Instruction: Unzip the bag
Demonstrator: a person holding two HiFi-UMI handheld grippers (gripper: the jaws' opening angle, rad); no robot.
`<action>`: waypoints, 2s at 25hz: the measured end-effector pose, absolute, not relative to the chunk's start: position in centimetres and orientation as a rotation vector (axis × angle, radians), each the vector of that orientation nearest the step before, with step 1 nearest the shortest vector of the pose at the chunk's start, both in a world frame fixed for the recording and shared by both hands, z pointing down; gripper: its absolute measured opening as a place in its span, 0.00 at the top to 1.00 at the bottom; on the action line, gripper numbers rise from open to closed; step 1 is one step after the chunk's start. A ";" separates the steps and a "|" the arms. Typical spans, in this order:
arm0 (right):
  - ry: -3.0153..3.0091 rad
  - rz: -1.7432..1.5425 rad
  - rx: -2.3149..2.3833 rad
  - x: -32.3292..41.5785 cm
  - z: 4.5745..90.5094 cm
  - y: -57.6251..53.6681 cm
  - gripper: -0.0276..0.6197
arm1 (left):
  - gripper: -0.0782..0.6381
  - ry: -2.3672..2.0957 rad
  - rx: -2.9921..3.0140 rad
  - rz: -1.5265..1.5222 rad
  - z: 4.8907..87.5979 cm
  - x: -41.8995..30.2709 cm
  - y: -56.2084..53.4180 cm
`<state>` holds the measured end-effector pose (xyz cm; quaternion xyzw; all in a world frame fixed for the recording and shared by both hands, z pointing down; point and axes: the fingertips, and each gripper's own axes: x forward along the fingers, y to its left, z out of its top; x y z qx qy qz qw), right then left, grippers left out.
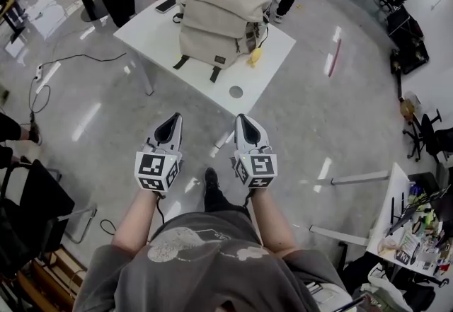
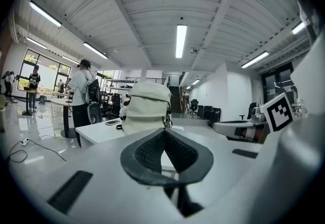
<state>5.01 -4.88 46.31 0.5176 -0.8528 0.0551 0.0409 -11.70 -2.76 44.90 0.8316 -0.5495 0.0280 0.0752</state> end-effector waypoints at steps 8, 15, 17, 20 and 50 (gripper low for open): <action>-2.625 0.199 1.571 7.6 46.2 -11.7 0.96 | 0.88 -1.644 2.510 0.053 43.9 -9.1 -8.8; -2.656 0.213 1.525 8.4 46.5 -17.1 0.96 | 0.88 -1.684 2.483 0.061 44.1 -7.8 -13.3; -2.664 0.216 1.505 8.6 46.7 -18.4 0.96 | 0.88 -1.693 2.469 0.061 44.3 -7.6 -14.4; -2.673 0.223 1.480 9.0 47.0 -20.2 0.96 | 0.88 -1.705 2.452 0.072 44.7 -6.9 -16.1; -2.591 0.292 1.553 11.2 49.0 -31.2 0.96 | 0.83 -1.471 2.533 0.155 47.2 -1.3 -28.1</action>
